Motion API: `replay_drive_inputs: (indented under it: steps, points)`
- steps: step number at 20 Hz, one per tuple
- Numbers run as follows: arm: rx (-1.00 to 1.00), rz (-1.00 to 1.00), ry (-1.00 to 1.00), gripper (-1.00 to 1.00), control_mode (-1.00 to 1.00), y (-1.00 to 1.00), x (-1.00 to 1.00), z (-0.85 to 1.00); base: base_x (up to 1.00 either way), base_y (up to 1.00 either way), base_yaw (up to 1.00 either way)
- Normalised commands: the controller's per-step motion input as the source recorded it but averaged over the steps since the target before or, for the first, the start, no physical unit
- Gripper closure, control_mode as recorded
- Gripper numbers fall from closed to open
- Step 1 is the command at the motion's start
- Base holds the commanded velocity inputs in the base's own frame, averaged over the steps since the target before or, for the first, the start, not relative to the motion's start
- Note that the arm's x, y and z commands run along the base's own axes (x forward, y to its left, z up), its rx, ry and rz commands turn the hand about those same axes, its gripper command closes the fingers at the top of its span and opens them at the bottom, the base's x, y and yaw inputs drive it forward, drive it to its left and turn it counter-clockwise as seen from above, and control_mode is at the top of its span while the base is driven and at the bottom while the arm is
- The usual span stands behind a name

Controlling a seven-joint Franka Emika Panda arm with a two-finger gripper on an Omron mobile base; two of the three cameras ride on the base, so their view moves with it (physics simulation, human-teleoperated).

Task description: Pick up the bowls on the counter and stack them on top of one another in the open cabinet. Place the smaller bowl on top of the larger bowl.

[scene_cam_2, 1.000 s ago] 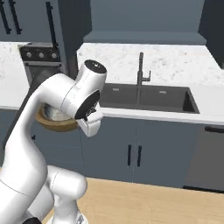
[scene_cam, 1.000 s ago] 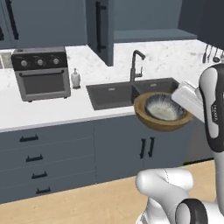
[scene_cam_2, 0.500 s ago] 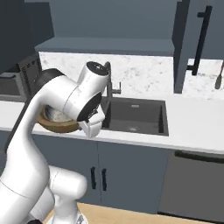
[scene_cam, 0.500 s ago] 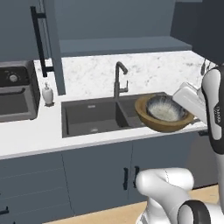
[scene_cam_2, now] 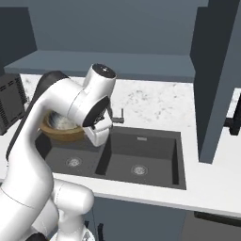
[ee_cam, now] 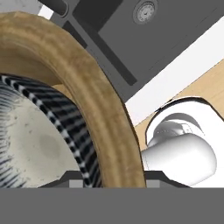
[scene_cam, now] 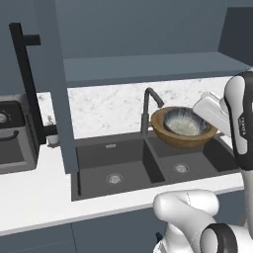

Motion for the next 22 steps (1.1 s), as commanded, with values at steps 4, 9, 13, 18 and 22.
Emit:
replay_drive_inputs:
  steps: [4, 9, 13, 18, 22]
  points:
    - [0.0, 0.0, 0.0, 1.0, 1.0, 0.0, 0.0, 0.0, 0.42, 0.0, 0.06]
    - [0.0, 0.0, 0.0, 1.0, 1.0, 0.0, 0.0, 0.0, 0.18, 0.0, 0.07]
    - [0.0, 0.0, 0.0, 1.0, 1.0, 0.0, 0.0, 0.0, 0.2, 0.0, 0.05]
    - [0.03, 0.1, -0.16, 1.0, -1.0, -0.01, 0.2, 0.2, 0.14, 0.0, 0.03]
    - [0.02, 0.14, -0.24, 1.0, -1.0, 0.0, 0.01, 0.31, 0.0, 0.0, 0.0]
